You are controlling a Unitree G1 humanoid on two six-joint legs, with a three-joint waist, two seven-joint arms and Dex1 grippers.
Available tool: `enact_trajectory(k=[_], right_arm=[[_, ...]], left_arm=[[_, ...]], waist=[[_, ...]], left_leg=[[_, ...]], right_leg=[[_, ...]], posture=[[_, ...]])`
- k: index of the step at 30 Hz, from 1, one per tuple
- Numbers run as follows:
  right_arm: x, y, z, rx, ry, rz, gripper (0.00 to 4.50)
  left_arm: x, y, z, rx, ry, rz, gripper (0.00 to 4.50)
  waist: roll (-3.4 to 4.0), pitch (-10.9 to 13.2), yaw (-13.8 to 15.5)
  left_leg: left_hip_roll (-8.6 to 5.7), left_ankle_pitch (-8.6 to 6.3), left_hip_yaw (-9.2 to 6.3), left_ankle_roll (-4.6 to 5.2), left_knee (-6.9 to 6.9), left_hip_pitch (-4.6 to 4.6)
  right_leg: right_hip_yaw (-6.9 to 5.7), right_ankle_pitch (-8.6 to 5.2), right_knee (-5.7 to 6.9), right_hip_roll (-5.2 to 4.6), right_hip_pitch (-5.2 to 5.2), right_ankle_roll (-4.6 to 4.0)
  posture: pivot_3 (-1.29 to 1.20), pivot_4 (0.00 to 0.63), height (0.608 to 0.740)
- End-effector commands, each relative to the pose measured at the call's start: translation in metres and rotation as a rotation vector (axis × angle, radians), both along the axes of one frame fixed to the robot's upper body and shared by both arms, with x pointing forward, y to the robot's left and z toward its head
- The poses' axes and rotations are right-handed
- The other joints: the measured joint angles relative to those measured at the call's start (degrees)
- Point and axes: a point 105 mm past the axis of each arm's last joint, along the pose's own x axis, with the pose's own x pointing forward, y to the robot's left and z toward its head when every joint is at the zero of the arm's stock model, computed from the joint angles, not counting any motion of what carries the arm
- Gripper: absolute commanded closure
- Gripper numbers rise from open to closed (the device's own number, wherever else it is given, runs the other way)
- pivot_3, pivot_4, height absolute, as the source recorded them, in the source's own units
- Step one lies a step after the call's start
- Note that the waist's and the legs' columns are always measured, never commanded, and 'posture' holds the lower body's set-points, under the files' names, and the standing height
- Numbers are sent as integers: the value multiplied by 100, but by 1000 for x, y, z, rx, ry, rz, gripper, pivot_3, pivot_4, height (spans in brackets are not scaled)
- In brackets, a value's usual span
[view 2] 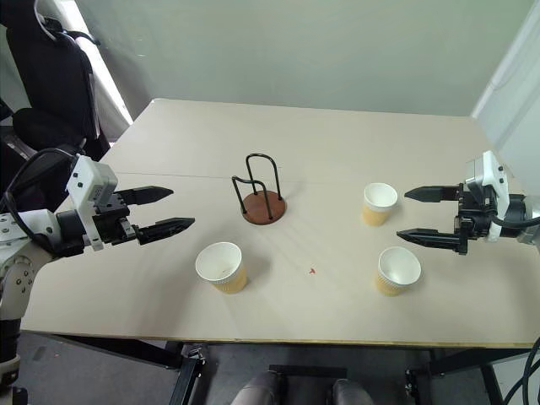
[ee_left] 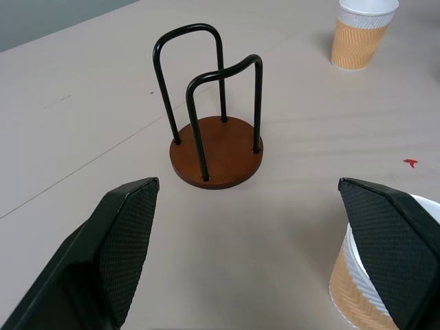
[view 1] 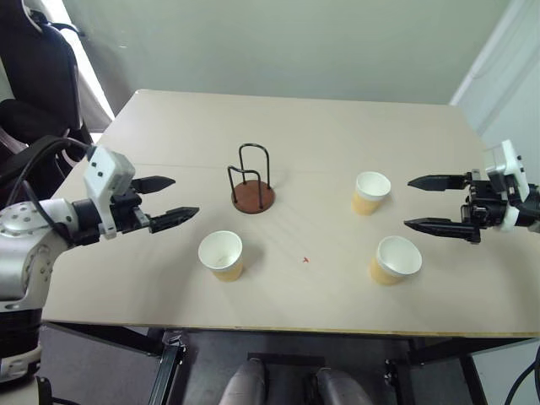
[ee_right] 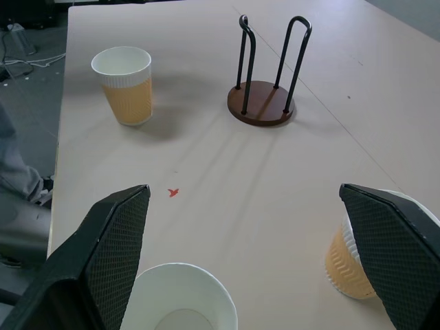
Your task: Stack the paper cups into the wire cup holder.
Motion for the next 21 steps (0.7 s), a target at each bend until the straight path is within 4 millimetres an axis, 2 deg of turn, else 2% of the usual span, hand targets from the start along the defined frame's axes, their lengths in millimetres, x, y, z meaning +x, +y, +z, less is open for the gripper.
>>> enact_trajectory(k=[1,15,18,21], right_arm=[[-1,-4,8,-11,-33,-18,0],[0,-5,7,-11,-37,-25,0],[-2,-5,10,-13,-51,-32,0],[-8,-10,15,-20,-58,-50,0]], left_arm=[[-3,0,12,18,-43,-2,21],[0,-4,12,29,-55,-16,21],[27,-12,18,45,-94,50,21],[39,-20,15,57,-90,58,21]], waist=[[0,0,0],[0,0,0],[0,0,59],[0,0,87]], left_leg=[[0,0,0,0,0,0],[1,0,1,0,0,0],[1,4,0,1,4,1],[0,11,0,1,10,-2]], right_leg=[[0,0,0,0,0,0],[1,0,0,1,0,1],[0,1,4,1,4,2],[3,11,6,0,3,7]], posture=[[0,150,740],[0,150,740],[0,150,740],[0,150,740]])
